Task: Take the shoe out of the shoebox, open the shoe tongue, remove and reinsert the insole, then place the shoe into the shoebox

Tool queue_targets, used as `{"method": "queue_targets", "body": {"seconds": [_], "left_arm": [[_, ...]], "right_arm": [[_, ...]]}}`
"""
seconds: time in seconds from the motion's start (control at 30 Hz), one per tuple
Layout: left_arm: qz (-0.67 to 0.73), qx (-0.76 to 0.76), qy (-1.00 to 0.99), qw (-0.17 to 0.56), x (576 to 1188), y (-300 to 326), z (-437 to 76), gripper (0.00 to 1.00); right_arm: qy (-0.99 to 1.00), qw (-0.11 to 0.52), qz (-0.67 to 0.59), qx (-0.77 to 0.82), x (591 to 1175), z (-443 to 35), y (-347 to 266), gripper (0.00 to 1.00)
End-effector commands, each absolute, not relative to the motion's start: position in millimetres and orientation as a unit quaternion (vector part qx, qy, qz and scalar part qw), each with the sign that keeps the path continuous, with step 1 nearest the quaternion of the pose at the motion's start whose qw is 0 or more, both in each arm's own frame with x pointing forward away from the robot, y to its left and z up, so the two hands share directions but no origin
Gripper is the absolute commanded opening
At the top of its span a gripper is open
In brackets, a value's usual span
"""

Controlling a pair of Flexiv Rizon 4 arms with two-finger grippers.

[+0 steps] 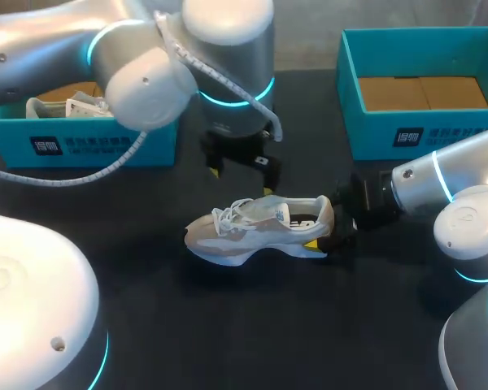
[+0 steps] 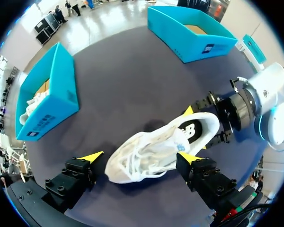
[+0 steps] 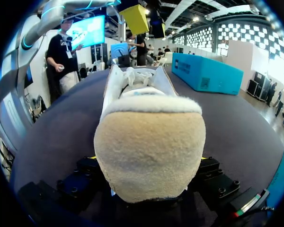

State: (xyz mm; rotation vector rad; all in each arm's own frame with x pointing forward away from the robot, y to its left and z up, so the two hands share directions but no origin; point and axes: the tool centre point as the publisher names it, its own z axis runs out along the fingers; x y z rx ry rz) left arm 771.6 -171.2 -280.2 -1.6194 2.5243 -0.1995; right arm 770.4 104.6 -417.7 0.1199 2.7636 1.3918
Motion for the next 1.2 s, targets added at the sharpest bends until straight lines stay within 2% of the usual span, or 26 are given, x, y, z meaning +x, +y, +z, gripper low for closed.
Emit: {"method": "queue_targets", "body": {"seconds": [0.03, 0.5, 1.2], "left_arm": [[-0.050, -0.529, 0.845, 0.070, 774.0, -197.0, -297.2, 1.00], [-0.046, -0.512, 0.855, 0.067, 772.3, -229.5, -322.2, 1.00], [-0.024, -0.547, 0.835, 0.061, 771.9, -234.9, -349.8, 1.00]], "right_arm": [[0.893, 0.023, 0.448, 0.039, 770.9, -419.5, 107.5, 0.00], [0.893, 0.023, 0.448, 0.039, 770.9, -419.5, 107.5, 0.00], [0.893, 0.023, 0.448, 0.039, 770.9, -419.5, 107.5, 0.00]]}}
